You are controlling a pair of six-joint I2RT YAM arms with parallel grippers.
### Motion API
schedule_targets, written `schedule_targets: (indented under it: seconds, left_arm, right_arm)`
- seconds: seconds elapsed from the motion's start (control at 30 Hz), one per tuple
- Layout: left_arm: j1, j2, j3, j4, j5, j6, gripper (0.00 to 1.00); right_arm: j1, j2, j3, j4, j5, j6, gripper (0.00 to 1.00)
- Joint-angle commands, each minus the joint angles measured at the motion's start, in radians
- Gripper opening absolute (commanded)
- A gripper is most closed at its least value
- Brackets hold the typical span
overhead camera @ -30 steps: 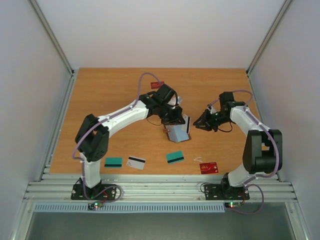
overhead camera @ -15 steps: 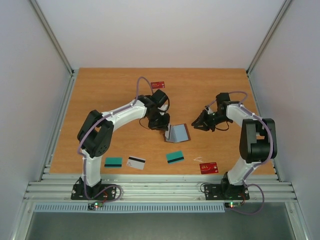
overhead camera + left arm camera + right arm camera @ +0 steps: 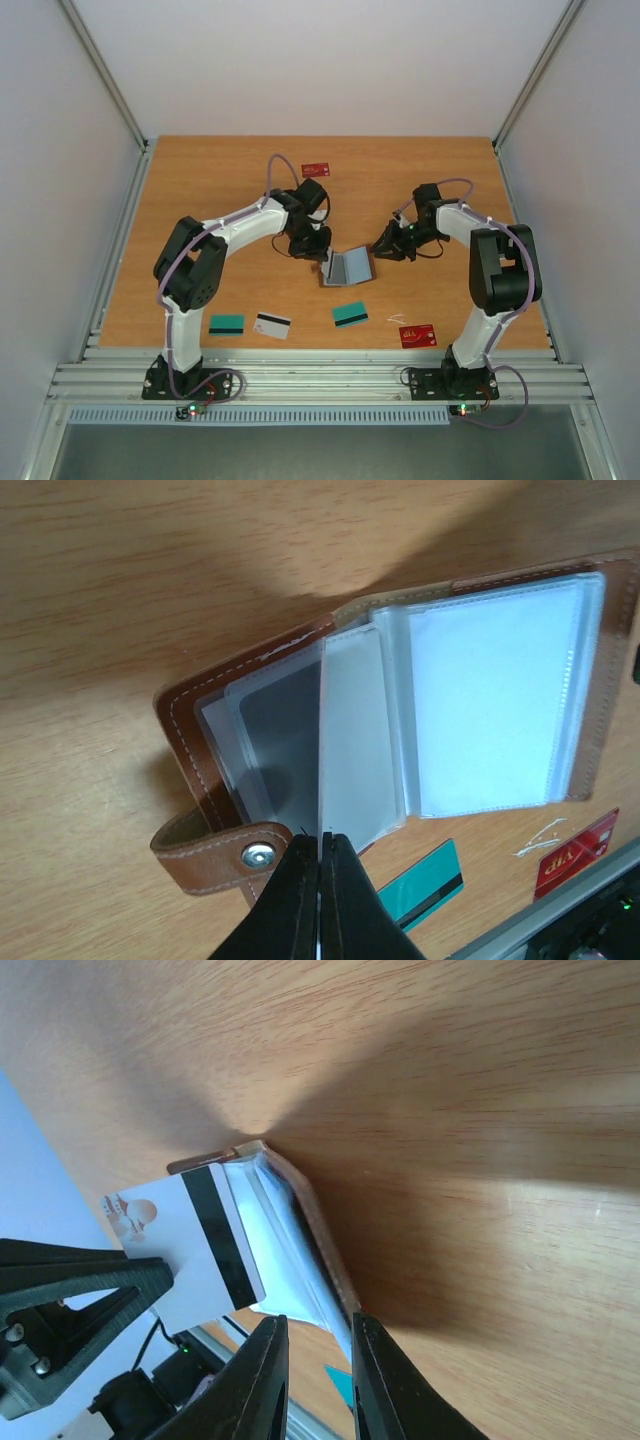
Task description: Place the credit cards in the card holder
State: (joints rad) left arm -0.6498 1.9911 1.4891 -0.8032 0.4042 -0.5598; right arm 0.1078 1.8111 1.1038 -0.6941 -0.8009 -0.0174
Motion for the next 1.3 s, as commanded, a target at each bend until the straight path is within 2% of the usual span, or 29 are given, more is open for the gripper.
schedule_targets:
  seconds: [0.0,0.2,0.47,0.63,1.03,1.27]
  left_arm:
    - [0.004,0.01,0.008,0.045,0.066,0.024,0.0]
    - [0.004,0.032,0.033,0.079,0.136,-0.002,0.0]
    - [0.004,0.063,0.037,0.129,0.193,-0.059,0.0]
    - [0.006,0.077,0.042,0.122,0.195,-0.066,0.0]
    - [0.006,0.092,0.029,0.107,0.199,-0.075,0.0]
    - [0.006,0.085,-0.013,0.171,0.246,-0.081,0.0]
  right_arm:
    - [0.007,-0.03,0.03,-0.031,0.063,-0.011,0.21]
    - [0.007,-0.097,0.033,-0.082,0.183,-0.044,0.22]
    - [0.034,-0.086,-0.007,-0.009,0.037,-0.036,0.22]
    - [0.05,-0.043,-0.022,0.042,0.002,-0.022,0.19]
    - [0.05,0.06,-0.056,0.076,0.024,-0.023,0.13]
    - [0.05,0.094,-0.085,0.092,0.037,-0.023,0.12]
